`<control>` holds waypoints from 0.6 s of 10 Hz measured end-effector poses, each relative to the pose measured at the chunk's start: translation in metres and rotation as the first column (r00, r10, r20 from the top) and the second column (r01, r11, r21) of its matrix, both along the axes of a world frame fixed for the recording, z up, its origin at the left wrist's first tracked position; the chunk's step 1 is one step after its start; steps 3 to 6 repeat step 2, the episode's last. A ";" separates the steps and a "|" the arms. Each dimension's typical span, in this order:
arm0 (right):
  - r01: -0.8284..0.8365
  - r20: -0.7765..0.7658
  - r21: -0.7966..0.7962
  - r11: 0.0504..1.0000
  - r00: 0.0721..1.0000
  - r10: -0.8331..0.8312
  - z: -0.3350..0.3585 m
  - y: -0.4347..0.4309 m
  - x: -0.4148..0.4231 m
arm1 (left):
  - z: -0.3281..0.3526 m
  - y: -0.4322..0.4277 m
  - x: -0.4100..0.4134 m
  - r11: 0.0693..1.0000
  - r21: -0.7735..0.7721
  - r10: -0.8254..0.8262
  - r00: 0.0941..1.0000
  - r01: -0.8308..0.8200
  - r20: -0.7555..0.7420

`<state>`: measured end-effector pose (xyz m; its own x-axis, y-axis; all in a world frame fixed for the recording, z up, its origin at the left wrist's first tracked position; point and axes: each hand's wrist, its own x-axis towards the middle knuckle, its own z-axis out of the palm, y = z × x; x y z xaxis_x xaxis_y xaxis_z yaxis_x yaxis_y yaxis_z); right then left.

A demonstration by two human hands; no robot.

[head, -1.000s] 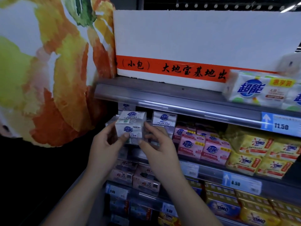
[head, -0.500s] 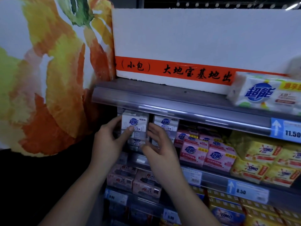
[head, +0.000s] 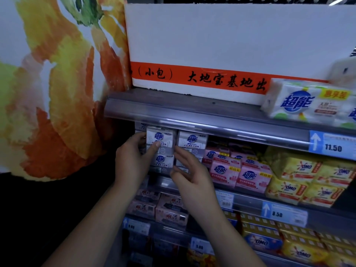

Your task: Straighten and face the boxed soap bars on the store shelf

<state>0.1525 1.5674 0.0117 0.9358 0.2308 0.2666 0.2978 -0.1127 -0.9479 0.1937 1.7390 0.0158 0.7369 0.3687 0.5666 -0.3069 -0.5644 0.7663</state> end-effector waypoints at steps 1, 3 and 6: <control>0.049 0.035 -0.008 0.999 0.998 -0.048 0.005 -0.012 -0.006 | 0.002 0.000 -0.008 0.997 0.070 -0.040 0.999 0.041 -0.014; 0.062 0.056 -0.021 0.998 0.997 -0.060 0.012 -0.026 -0.017 | 0.003 0.001 -0.019 0.986 0.162 -0.029 0.998 0.036 -0.047; 0.062 0.056 -0.021 0.998 0.997 -0.060 0.012 -0.026 -0.017 | 0.003 0.001 -0.019 0.986 0.162 -0.029 0.998 0.036 -0.047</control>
